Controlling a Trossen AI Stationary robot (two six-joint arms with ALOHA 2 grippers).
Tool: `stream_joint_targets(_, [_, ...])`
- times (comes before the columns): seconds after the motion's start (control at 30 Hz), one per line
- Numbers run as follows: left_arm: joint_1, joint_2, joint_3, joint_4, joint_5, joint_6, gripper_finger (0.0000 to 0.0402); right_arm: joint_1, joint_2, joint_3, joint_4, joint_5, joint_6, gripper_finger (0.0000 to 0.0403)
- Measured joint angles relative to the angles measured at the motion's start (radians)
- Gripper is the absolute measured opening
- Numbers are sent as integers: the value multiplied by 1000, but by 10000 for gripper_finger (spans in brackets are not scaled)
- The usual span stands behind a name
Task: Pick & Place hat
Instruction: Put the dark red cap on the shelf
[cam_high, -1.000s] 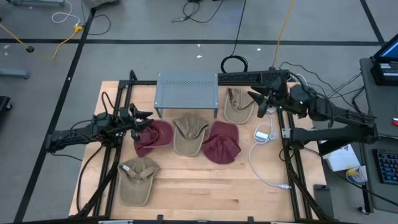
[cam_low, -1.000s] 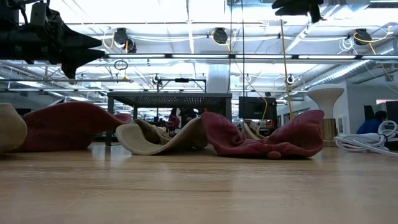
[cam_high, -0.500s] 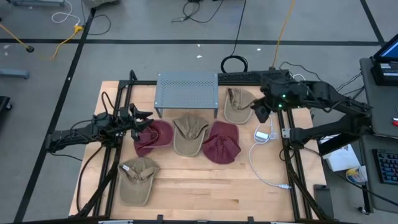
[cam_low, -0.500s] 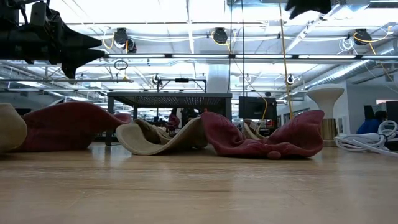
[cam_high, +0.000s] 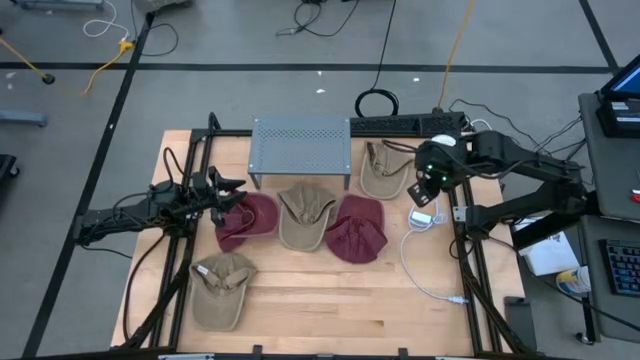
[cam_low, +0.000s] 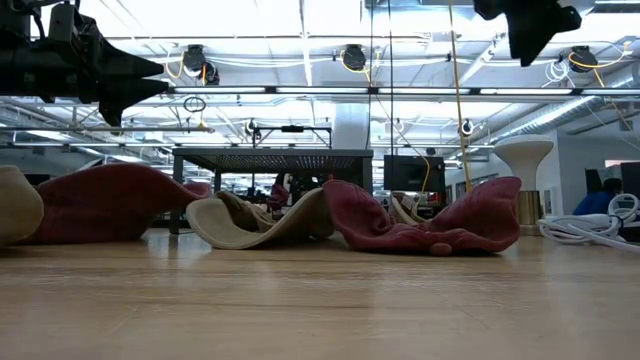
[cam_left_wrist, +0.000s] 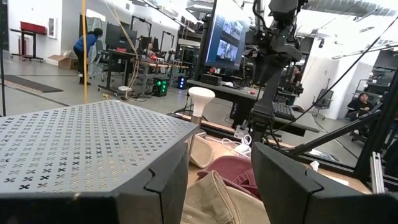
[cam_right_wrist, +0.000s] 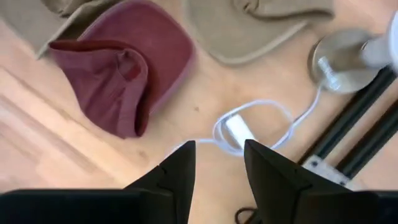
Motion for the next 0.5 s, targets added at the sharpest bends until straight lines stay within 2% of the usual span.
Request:
stream_joint_targets(0.33, [0, 0, 0, 1, 0, 0, 179, -9, 13, -28, -1, 7, 1, 130])
stream_joint_targets(0.5, [0, 0, 0, 0, 0, 0, 179, -9, 48, -29, -15, 8, 75, 139])
